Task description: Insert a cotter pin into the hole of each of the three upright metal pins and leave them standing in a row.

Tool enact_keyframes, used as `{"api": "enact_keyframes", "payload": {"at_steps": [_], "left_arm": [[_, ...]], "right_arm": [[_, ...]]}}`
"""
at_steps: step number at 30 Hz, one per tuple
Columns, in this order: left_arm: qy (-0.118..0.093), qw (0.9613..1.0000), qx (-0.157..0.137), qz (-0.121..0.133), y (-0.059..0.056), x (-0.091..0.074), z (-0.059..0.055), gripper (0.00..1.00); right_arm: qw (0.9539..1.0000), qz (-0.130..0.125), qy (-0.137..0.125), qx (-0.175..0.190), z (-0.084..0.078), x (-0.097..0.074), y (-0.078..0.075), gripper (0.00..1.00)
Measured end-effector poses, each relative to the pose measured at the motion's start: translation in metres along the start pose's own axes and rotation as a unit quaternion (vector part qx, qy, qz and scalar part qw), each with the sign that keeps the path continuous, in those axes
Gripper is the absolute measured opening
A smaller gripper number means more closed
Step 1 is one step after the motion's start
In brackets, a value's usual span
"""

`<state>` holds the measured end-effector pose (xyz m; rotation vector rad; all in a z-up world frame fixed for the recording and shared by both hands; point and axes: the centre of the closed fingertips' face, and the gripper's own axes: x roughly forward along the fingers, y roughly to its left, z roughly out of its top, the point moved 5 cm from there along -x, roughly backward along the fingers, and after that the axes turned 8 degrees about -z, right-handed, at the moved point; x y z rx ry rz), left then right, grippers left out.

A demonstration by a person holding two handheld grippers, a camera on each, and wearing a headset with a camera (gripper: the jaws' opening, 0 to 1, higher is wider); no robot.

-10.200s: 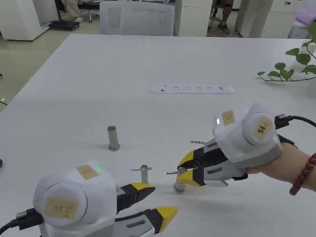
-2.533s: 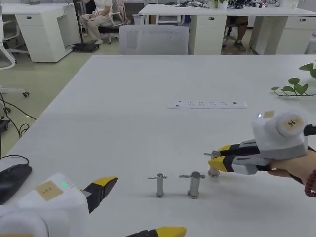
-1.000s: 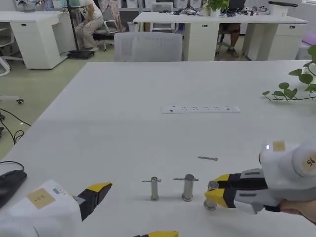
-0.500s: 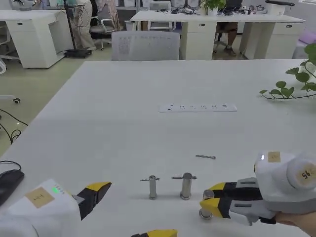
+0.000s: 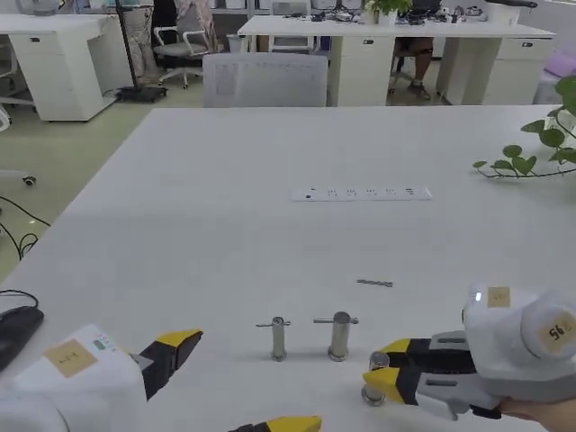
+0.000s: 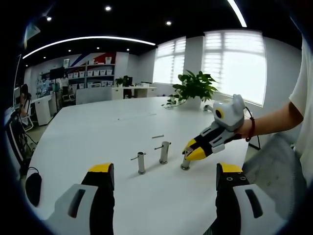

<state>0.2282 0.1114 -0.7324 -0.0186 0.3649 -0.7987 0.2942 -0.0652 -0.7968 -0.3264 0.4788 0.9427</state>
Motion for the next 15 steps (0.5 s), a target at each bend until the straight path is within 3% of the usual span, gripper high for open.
{"api": "enact_keyframes", "payload": {"at_steps": [15], "left_arm": [[0.004,1.0,0.0,-0.006,-0.0017,0.0044,-0.0007,0.85]], "right_arm": [[0.9997,-0.001,-0.018,0.018,0.0023,0.0015,0.0027,0.18]]}}
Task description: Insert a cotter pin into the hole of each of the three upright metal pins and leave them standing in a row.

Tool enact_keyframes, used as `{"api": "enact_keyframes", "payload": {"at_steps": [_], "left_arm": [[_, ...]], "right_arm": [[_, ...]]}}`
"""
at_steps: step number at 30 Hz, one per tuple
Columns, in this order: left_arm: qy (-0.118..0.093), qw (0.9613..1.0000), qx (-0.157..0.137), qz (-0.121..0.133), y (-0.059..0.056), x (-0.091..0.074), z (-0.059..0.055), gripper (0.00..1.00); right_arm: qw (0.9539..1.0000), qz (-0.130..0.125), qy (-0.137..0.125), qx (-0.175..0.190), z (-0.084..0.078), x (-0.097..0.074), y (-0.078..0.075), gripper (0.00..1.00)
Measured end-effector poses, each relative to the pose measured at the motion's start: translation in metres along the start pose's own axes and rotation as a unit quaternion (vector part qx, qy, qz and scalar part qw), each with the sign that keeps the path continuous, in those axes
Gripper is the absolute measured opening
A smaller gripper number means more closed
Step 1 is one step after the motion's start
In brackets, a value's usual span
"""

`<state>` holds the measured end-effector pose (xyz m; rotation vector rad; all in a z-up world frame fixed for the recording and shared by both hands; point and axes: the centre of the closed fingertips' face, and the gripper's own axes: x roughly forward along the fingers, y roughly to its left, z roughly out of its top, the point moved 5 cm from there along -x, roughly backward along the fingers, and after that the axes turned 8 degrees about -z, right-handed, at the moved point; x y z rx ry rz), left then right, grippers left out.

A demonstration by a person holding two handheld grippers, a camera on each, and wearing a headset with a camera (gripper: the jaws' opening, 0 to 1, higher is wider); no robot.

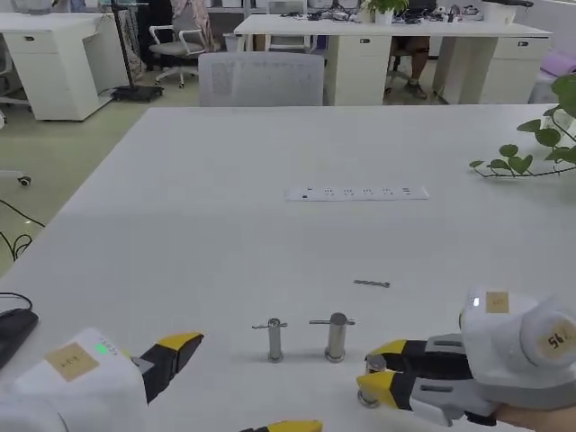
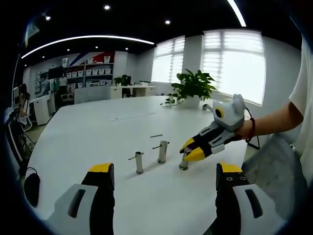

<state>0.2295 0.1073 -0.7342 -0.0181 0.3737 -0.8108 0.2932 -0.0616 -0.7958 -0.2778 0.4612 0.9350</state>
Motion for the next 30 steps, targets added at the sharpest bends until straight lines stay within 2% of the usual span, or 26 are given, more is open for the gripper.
{"api": "enact_keyframes", "payload": {"at_steps": [4,7,11,15,23,30], "left_arm": [[0.001,1.0,0.001,-0.001,0.0,0.001,0.0,0.86],[0.002,1.0,0.002,0.0,0.0,0.001,0.0,0.86],[0.003,1.0,0.002,0.0,0.001,0.001,-0.001,0.86],[0.003,1.0,0.002,-0.001,0.001,0.002,-0.001,0.86],[0.006,0.9999,0.01,-0.003,0.002,0.003,-0.002,0.87],[0.005,0.9999,0.011,-0.003,0.005,0.003,-0.002,0.87]], "right_arm": [[1.0,-0.001,0.0,0.007,0.001,0.0,-0.001,0.21],[0.9998,0.001,-0.009,0.016,0.008,-0.003,-0.001,0.23],[0.9992,0.002,-0.003,0.04,0.015,-0.005,-0.003,0.34],[0.9994,0.001,-0.004,0.036,0.024,-0.008,-0.007,0.35],[0.9996,0.0,0.008,0.028,0.036,-0.011,-0.025,0.37],[0.9992,-0.011,0.029,0.026,0.04,-0.01,-0.051,0.36]]}}
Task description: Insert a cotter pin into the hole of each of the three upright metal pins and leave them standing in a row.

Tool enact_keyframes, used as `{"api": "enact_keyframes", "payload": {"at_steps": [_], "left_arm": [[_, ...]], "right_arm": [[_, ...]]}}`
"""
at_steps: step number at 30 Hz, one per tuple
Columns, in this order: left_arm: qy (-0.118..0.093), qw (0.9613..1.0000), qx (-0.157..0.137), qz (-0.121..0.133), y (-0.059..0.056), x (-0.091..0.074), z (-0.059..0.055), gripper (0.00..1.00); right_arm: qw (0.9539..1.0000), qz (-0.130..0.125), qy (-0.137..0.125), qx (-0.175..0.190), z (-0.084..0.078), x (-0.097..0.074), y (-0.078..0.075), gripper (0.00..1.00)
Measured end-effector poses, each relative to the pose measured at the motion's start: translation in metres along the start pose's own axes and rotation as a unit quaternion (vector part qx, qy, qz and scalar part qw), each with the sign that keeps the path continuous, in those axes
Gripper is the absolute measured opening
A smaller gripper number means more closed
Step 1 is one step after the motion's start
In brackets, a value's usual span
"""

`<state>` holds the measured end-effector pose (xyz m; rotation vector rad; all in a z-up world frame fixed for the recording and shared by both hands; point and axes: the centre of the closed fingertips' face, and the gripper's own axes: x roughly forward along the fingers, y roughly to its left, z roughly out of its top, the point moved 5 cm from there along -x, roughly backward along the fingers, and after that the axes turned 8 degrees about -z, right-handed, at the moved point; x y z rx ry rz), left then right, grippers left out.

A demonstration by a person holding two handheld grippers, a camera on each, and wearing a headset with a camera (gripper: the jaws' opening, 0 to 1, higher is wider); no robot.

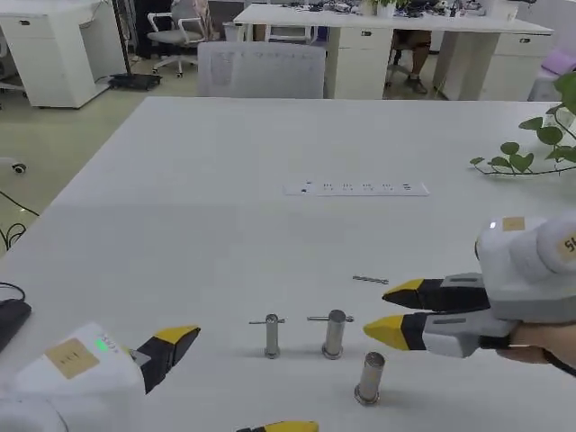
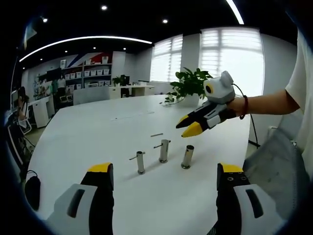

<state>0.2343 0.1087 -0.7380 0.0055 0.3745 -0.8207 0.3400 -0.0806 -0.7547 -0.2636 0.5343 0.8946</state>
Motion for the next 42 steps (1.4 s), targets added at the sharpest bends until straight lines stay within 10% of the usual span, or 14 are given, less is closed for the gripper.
{"api": "enact_keyframes", "payload": {"at_steps": [42], "left_arm": [[0.009,1.0,-0.004,0.0,0.012,0.011,-0.006,0.84]], "right_arm": [[0.9839,-0.029,0.146,-0.099,-0.019,0.073,-0.103,0.17]]}}
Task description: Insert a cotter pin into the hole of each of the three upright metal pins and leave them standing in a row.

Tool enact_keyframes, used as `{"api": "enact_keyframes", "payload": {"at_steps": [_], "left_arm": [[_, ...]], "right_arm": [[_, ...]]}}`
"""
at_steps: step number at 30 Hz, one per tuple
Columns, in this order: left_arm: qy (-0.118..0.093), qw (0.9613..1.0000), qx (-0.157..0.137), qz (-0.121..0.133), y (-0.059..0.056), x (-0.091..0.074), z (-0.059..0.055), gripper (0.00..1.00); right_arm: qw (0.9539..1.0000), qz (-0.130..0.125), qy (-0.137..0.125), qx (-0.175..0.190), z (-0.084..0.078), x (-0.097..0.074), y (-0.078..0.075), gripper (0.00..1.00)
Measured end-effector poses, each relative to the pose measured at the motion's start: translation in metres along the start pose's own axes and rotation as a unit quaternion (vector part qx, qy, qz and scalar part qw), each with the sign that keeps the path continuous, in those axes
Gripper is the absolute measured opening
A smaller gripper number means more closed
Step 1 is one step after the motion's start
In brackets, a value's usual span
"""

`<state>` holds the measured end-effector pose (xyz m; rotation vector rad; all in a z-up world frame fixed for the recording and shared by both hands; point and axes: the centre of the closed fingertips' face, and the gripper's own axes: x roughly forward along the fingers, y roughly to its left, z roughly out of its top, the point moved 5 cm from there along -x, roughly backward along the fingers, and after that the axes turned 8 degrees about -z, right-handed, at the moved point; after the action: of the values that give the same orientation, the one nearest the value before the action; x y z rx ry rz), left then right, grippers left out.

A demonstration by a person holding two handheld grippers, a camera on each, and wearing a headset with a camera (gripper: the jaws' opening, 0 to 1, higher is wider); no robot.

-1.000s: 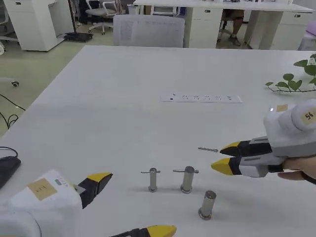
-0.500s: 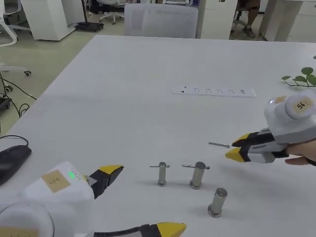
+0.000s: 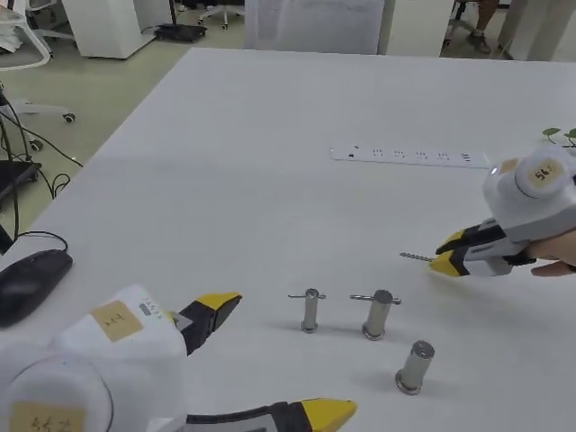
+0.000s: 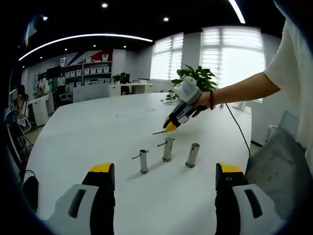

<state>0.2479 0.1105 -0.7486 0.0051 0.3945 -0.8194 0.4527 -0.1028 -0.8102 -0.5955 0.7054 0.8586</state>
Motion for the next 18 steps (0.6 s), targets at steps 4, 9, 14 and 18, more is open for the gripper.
{"api": "enact_keyframes", "payload": {"at_steps": [4,9,14,18], "left_arm": [[0.0,1.0,-0.004,0.001,0.001,0.0,-0.001,0.84],[0.005,1.0,-0.006,0.0,0.002,0.0,-0.004,0.83],[0.002,1.0,-0.009,0.001,0.003,-0.001,-0.004,0.82],[0.003,1.0,-0.009,0.0,0.003,-0.001,-0.004,0.81]], "right_arm": [[1.0,0.005,0.006,0.0,-0.001,0.006,-0.003,0.15],[0.9996,0.015,0.023,-0.008,-0.005,0.013,-0.004,0.15],[0.9994,0.02,0.026,-0.013,-0.002,0.014,-0.005,0.13],[0.9985,0.028,0.033,-0.031,-0.001,0.014,-0.004,0.11]]}}
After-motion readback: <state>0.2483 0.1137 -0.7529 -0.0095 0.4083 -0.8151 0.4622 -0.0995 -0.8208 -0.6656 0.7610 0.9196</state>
